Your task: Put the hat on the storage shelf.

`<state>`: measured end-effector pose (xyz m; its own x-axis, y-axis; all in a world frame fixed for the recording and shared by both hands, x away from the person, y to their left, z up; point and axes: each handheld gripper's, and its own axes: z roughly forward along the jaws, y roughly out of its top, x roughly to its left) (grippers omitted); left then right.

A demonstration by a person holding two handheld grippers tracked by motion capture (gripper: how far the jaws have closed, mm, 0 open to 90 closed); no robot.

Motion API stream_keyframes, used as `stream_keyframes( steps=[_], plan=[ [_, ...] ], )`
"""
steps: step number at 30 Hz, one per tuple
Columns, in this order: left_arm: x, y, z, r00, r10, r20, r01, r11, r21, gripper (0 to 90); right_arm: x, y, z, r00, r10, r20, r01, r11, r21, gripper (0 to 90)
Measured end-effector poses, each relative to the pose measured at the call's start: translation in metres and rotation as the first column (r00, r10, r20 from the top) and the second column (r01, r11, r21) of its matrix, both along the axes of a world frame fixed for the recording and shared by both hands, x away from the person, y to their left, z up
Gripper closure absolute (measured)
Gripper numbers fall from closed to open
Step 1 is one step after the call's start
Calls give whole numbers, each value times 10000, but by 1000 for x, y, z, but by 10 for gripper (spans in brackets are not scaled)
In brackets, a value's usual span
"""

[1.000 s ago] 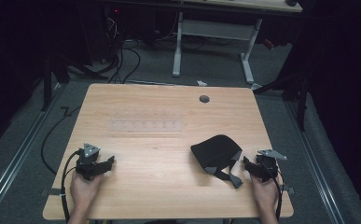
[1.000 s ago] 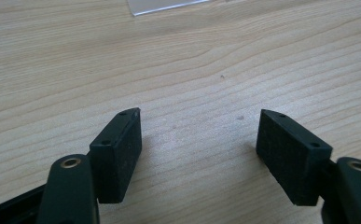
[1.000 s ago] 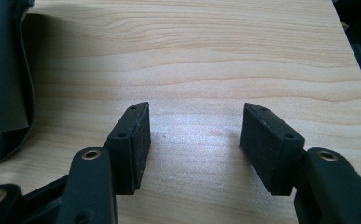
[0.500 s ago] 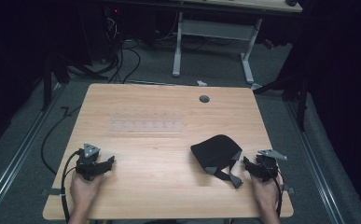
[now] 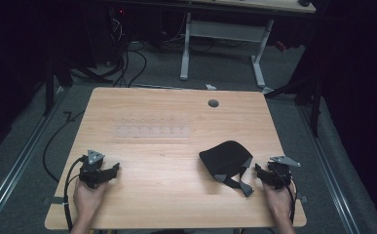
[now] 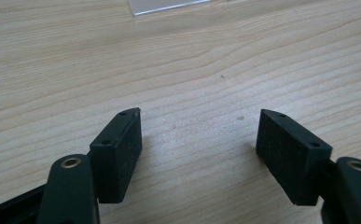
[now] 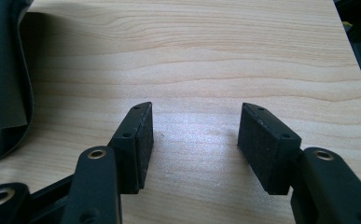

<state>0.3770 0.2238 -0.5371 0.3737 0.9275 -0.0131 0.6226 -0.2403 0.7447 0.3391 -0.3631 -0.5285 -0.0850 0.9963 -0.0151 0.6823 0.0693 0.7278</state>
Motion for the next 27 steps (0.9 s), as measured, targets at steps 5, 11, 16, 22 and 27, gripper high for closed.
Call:
stream_keyframes(
  steps=[5, 11, 16, 22, 27],
  plan=[
    [0, 0, 0, 10000, -29, -6, 29, 10000, 2, 319, -1, -3, 1, 9999, 102, -101, -103, 9999, -108, 461],
    [0, -1, 0, 10000, -55, -2, 55, 10000, -11, 319, -7, 0, 4, 9991, 374, -223, -381, 9988, -300, 477],
    [0, -1, 0, 10000, -69, 16, 69, 10000, -15, 319, -16, -1, 9, 9980, 618, -122, -619, 9981, -65, 477],
    [0, -1, 0, 10000, -58, 23, 58, 10000, -7, 320, -34, -2, 18, 9947, 1007, 219, -1018, 9932, 559, 460],
    [0, -1, 0, 10000, -58, 21, 58, 10000, -5, 320, -41, -2, 21, 9913, 1238, 457, -1277, 9873, 947, 451]
  ],
)
